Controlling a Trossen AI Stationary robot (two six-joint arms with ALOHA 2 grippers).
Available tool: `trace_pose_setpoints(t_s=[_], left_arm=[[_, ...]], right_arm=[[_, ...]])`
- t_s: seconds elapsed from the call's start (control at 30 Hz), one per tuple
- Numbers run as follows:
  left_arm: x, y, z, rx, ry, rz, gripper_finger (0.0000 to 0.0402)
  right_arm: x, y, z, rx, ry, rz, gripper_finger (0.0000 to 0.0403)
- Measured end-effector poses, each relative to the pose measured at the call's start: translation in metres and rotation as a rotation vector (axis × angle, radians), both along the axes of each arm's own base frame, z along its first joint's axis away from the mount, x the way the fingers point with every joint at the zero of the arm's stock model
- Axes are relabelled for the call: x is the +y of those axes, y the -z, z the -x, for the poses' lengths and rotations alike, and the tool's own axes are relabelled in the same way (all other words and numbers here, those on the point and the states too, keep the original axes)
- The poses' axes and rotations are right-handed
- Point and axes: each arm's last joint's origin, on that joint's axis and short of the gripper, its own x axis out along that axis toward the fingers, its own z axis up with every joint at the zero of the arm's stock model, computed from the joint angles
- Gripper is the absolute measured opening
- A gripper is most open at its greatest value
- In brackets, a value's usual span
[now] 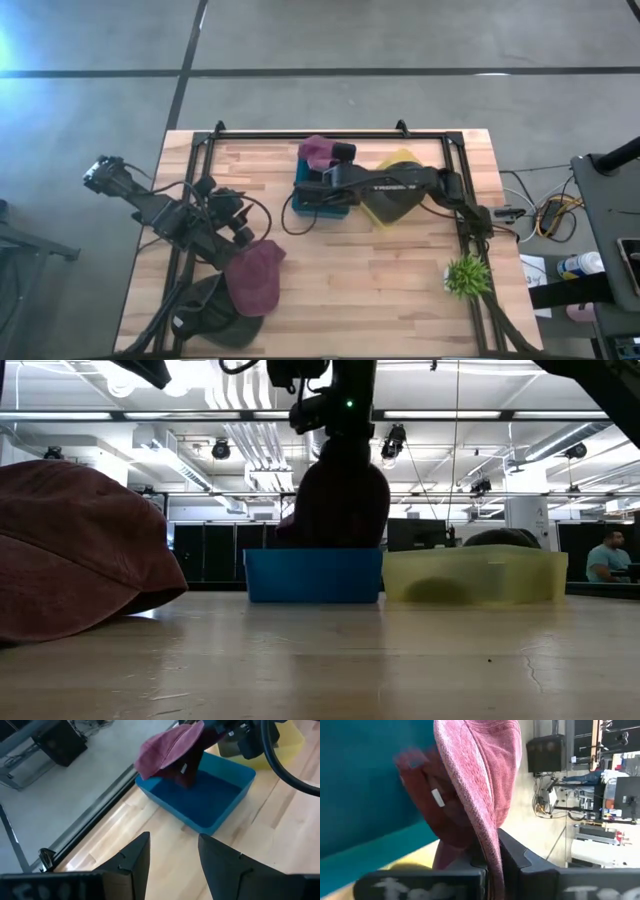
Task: Pick & Place hat
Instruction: Put the right red cap into the blue bin
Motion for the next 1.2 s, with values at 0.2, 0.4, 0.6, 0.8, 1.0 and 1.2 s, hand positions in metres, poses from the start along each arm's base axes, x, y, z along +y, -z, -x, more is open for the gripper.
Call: trace_pose_setpoints(t_s=[0.2, 0.4, 0.6, 0.8, 1.0, 1.2], left_arm=[[-0.001, -0.001, -0.002, -0.030, -0.003, 0.009, 0.0161], [-0.002, -0.002, -0.003, -0.055, -0.008, 0.007, 0.0161], [-0.002, -0.003, -0.006, -0.095, -0.015, 0.002, 0.0161], [-0.005, -0.003, -0.010, -0.143, -0.018, 0.039, 0.0161], [-0.009, 0.016, -0.011, -0.052, 0.011, 0.136, 0.0161], [-0.011, 0.031, -0.011, -0.020, -0.018, 0.224, 0.0161]], right_arm=[[0.001, 0.002, 0.001, 0.088, -0.071, -0.047, 0.0013], [0.000, 0.017, 0.002, 0.171, -0.105, -0.040, 0.0013], [0.001, 0.020, -0.008, 0.126, -0.155, -0.033, 0.0013], [0.002, 0.036, -0.025, 0.134, -0.176, -0.050, 0.0013], [0.001, 0.049, -0.047, 0.047, -0.154, -0.044, 0.0013], [-0.002, 0.064, -0.060, 0.025, -0.123, -0.040, 0.0013]])
